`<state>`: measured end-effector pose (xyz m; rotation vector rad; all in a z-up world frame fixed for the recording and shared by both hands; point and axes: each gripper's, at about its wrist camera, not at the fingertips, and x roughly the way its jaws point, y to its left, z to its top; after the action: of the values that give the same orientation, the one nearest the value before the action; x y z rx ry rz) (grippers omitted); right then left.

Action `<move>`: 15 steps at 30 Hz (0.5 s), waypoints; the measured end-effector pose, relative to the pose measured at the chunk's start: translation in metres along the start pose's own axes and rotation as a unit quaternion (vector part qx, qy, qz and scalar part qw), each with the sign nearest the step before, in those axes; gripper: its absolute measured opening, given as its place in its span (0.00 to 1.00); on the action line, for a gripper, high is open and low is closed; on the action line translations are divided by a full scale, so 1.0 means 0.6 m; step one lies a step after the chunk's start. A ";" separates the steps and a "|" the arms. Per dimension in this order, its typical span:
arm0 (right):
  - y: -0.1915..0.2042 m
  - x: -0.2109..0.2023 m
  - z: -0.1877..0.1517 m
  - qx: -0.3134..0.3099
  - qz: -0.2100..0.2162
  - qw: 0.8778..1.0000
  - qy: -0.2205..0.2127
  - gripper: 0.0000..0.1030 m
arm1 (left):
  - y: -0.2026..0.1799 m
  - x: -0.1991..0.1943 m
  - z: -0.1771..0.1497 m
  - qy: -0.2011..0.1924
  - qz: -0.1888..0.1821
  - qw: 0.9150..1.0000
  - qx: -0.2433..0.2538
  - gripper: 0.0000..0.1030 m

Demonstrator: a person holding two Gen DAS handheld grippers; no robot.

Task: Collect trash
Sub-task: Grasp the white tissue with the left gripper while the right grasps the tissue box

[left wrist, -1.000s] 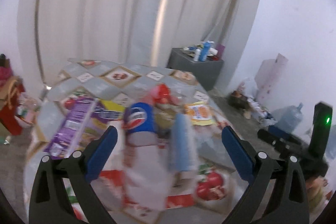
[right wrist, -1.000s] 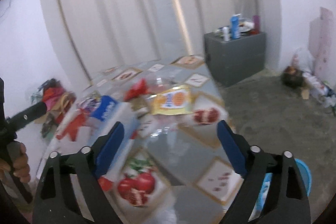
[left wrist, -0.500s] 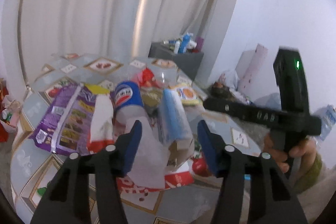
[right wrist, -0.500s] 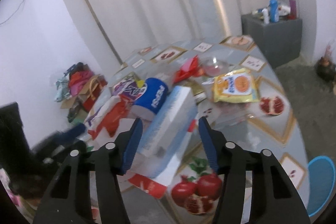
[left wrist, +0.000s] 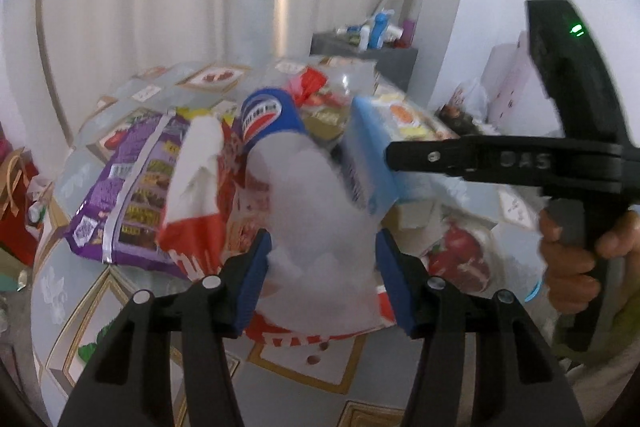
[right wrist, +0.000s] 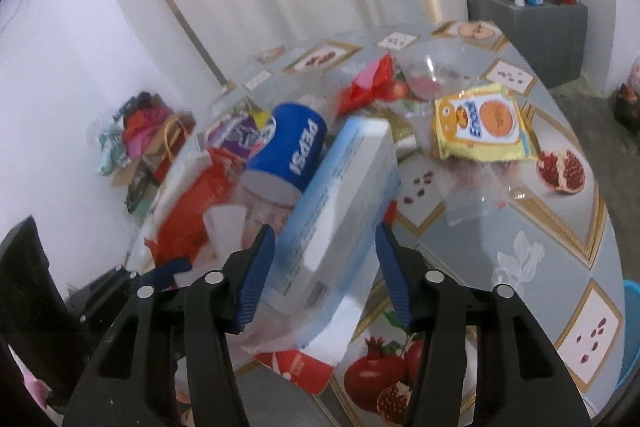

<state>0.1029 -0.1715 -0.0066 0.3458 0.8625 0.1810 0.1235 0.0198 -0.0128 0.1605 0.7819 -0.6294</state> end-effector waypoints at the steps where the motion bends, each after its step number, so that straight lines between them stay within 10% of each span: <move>1: 0.000 -0.001 -0.001 0.001 0.002 1.000 0.001 0.42 | 0.003 0.007 -0.002 0.009 0.004 1.000 -0.004 0.51; 15: -0.002 -0.003 -0.003 0.001 0.019 1.000 0.008 0.32 | 0.020 0.020 0.002 0.023 -0.013 0.998 -0.056 0.27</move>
<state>0.1005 -0.1729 -0.0066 0.3634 0.8728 0.2193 0.1373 0.0233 -0.0215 0.0623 0.8638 -0.6057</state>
